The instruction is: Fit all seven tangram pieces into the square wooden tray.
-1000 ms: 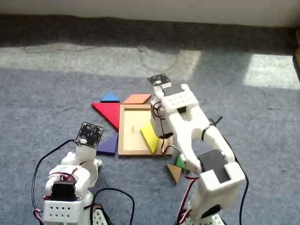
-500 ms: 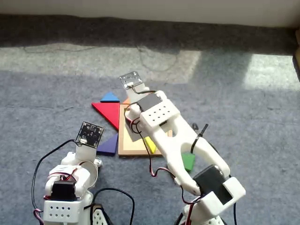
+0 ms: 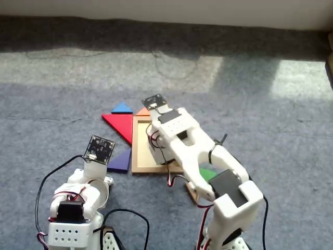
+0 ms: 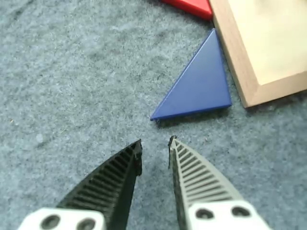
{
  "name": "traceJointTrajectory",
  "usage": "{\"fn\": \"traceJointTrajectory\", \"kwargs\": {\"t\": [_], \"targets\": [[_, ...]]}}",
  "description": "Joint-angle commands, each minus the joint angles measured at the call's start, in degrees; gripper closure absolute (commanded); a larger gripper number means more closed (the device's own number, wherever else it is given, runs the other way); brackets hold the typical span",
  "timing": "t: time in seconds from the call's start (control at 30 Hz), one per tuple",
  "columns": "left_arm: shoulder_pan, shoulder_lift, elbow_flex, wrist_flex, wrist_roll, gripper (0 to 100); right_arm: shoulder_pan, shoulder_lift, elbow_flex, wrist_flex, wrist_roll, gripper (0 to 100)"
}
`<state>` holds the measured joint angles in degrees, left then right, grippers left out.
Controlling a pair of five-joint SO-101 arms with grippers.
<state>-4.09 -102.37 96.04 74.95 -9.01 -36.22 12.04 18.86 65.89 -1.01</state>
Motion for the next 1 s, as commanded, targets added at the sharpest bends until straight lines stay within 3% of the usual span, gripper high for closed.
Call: {"fn": "traceJointTrajectory", "kwargs": {"t": [0.0, 0.33, 0.57, 0.83, 0.97], "targets": [[-0.6, -0.9, 1.1, 0.3, -0.2, 88, 2.6, -0.5, -4.0, 0.5, 1.0, 98.6], [-0.6, -0.9, 1.1, 0.3, -0.2, 88, 2.5, -0.6, -9.3, 2.3, 1.1, 98.6], [-0.6, -0.9, 1.1, 0.3, -0.2, 88, 4.7, -9.0, -13.6, 13.0, 0.9, 98.7], [-0.6, -0.9, 1.1, 0.3, -0.2, 88, 7.3, -33.7, 5.2, 11.9, 0.7, 98.0], [-0.6, -0.9, 1.1, 0.3, -0.2, 88, 10.7, -41.5, 15.3, 11.7, -0.9, 85.8]]}}
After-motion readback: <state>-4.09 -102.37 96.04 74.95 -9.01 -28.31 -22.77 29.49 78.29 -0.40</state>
